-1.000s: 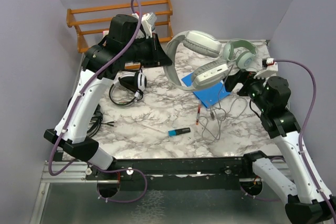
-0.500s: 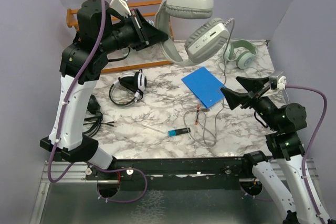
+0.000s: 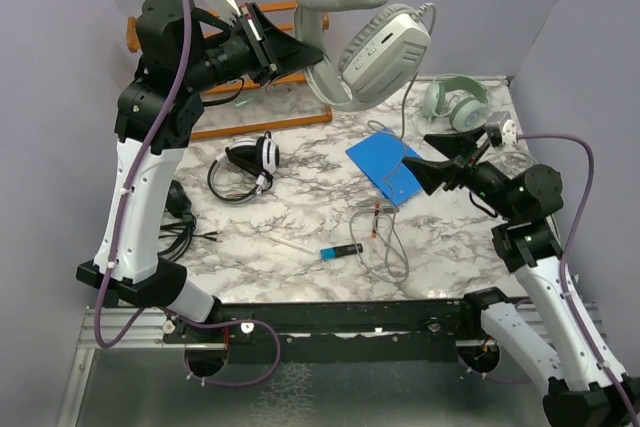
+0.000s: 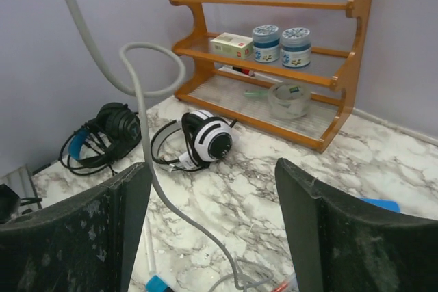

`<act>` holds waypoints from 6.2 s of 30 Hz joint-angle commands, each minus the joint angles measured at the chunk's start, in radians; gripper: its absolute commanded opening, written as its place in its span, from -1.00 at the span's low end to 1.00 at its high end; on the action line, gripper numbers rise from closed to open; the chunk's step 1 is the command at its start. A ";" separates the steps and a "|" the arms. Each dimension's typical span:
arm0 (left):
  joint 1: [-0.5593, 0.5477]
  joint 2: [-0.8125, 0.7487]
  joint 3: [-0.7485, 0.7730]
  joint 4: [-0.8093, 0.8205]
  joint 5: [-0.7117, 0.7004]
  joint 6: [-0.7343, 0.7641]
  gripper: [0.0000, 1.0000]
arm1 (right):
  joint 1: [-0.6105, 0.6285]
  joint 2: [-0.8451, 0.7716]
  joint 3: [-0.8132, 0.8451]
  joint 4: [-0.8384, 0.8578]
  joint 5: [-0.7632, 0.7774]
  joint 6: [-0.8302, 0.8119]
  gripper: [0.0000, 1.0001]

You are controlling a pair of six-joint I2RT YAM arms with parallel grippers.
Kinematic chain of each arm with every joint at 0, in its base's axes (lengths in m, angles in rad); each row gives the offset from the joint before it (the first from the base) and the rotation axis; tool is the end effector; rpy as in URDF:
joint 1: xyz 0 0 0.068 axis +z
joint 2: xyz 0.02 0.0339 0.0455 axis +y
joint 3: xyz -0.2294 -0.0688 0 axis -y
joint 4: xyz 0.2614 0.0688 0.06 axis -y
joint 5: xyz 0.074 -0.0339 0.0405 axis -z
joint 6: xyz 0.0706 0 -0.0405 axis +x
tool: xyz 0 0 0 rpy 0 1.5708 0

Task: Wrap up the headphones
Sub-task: Straighten the headphones cable at the center of the board, then wrap the headphones cable around the headphones.

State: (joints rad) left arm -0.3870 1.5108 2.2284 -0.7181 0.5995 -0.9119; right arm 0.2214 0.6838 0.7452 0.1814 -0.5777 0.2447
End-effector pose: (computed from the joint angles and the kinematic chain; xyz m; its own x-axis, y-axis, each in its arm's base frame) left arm 0.2591 -0.1486 0.5595 -0.6598 -0.4360 -0.6120 0.5103 0.3379 -0.7908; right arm 0.2146 0.0878 0.3664 0.0577 0.2210 -0.9736 -0.7370 0.6672 0.1078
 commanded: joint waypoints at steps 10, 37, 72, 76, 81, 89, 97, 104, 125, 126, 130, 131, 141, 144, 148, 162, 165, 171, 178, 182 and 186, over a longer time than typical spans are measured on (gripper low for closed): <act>0.092 -0.006 0.007 0.127 0.077 -0.094 -0.74 | 0.000 0.174 -0.129 0.426 -0.237 0.333 0.45; 0.175 -0.032 -0.119 0.247 0.078 -0.142 -0.73 | 0.021 0.125 -0.240 0.477 -0.257 0.332 0.82; 0.330 -0.210 -0.365 0.175 -0.219 -0.166 -0.90 | 0.207 0.047 -0.245 -0.293 0.876 0.228 -0.94; 0.345 -0.259 -0.425 0.177 -0.316 -0.166 -0.90 | 0.207 -0.014 -0.251 -0.454 1.101 0.391 -0.96; 0.346 -0.274 -0.453 0.156 -0.375 -0.094 -0.90 | 0.207 -0.009 -0.213 -0.518 1.192 0.451 -0.23; 0.346 -0.250 -0.559 0.093 -0.218 0.045 -0.91 | 0.207 0.051 -0.055 -0.266 0.575 0.065 0.80; 0.281 -0.223 -0.695 0.091 -0.070 0.122 -0.92 | 0.207 0.202 -0.012 0.015 0.209 0.039 1.00; 0.160 -0.154 -0.718 0.129 0.070 0.136 -0.92 | 0.207 0.292 -0.100 0.232 0.128 0.014 1.00; 0.010 -0.201 -0.813 0.383 0.326 0.037 -0.92 | 0.207 0.258 -0.253 0.309 0.698 0.023 0.02; 0.002 -0.197 -0.814 0.382 0.331 0.040 -0.92 | 0.207 0.247 -0.257 0.322 0.680 0.008 0.02; -0.041 -0.185 -0.813 0.382 0.333 0.065 -0.92 | 0.207 0.224 -0.247 0.358 0.522 -0.055 0.01; -0.050 -0.183 -0.813 0.382 0.332 0.073 -0.92 | 0.207 0.221 -0.240 0.355 0.509 -0.056 -0.08; -0.102 -0.135 -0.710 0.009 -0.095 0.401 -0.93 | 0.207 0.104 -0.053 0.212 0.703 -0.072 -0.97; -0.147 -0.112 -0.691 -0.074 -0.293 0.461 -0.93 | 0.207 0.105 0.050 0.169 0.605 -0.137 -0.97; -0.257 -0.064 -0.641 -0.151 -0.565 0.537 -0.93 | 0.207 0.163 0.212 0.079 0.175 -0.235 -0.97; -0.486 0.078 -0.463 -0.241 -0.931 0.779 -0.86 | 0.208 0.282 0.415 -0.162 -0.215 -0.392 -0.86; -0.518 0.078 -0.442 -0.239 -0.957 0.851 -0.86 | 0.208 0.286 0.426 -0.179 -0.197 -0.396 -0.81; -0.551 0.008 -0.536 -0.148 -0.902 1.062 -0.99 | 0.208 0.261 0.406 -0.180 -0.156 -0.374 -0.62; -0.564 -0.087 -0.660 0.056 -0.892 1.212 -1.00 | 0.208 0.236 0.383 -0.223 -0.087 -0.319 -0.57; -0.564 -0.144 -0.750 0.166 -0.824 1.299 -1.00 | 0.208 0.195 0.357 -0.264 -0.015 -0.289 -0.60; -0.564 -0.158 -0.783 0.190 -0.815 1.355 -1.00 | 0.208 0.168 0.376 -0.365 0.028 -0.286 -0.66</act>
State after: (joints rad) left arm -0.9428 1.3926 1.4731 -0.6514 -0.2764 0.3370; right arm 0.4267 0.8833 1.1057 -0.0944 -0.6285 -0.0616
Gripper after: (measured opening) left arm 0.152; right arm 0.178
